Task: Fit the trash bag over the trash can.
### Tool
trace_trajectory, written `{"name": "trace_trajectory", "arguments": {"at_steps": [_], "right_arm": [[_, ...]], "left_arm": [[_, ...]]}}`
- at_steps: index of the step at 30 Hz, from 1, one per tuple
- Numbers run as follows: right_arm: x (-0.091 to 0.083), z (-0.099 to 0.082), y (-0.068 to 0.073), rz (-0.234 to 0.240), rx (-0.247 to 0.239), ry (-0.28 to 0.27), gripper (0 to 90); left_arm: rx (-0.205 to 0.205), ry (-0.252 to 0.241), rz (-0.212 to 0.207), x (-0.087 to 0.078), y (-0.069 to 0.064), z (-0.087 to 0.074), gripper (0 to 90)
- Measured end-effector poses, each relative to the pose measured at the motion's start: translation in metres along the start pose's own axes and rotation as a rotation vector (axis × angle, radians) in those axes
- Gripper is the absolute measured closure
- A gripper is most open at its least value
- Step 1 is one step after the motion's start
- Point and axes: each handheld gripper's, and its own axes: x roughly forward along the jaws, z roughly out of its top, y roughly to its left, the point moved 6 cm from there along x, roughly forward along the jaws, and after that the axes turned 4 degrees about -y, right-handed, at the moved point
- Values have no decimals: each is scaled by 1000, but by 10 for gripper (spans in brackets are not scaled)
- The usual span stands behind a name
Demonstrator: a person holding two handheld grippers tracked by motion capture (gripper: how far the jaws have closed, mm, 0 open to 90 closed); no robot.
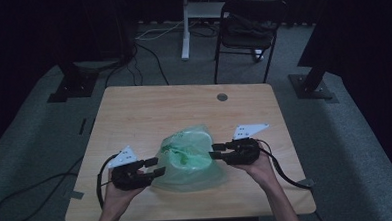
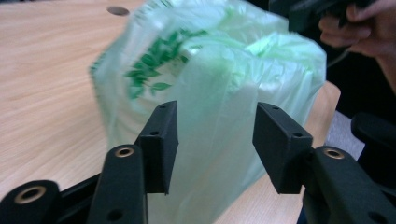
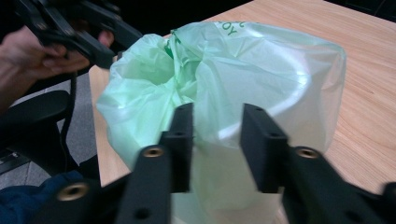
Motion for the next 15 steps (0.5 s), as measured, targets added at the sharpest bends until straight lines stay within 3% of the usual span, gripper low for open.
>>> {"name": "trace_trajectory", "arguments": {"at_steps": [1, 2, 3, 4, 7, 9, 13, 15], "right_arm": [[0, 1, 0, -5, -5, -3, 789], [0, 1, 0, -5, -5, -3, 789], [0, 1, -2, -11, -7, -5, 789], [-1, 2, -5, -25, -5, -2, 894], [0, 3, -9, -41, -4, -10, 900], [0, 4, -11, -49, 1, -16, 900], [-3, 10, -23, -107, 29, -55, 900], [-6, 12, -30, -156, 42, -68, 900]], "left_arm": [[9, 9, -4, 4, -2, -1, 573], [9, 9, -4, 4, -2, -1, 628], [9, 9, -4, 4, -2, -1, 628], [27, 24, -27, 13, -8, -2, 761], [44, 26, -34, 15, -12, -3, 900], [55, 37, -26, 15, -13, -5, 900], [69, 78, -10, 14, -14, -17, 900], [58, 88, 0, 11, -11, -23, 900]]}}
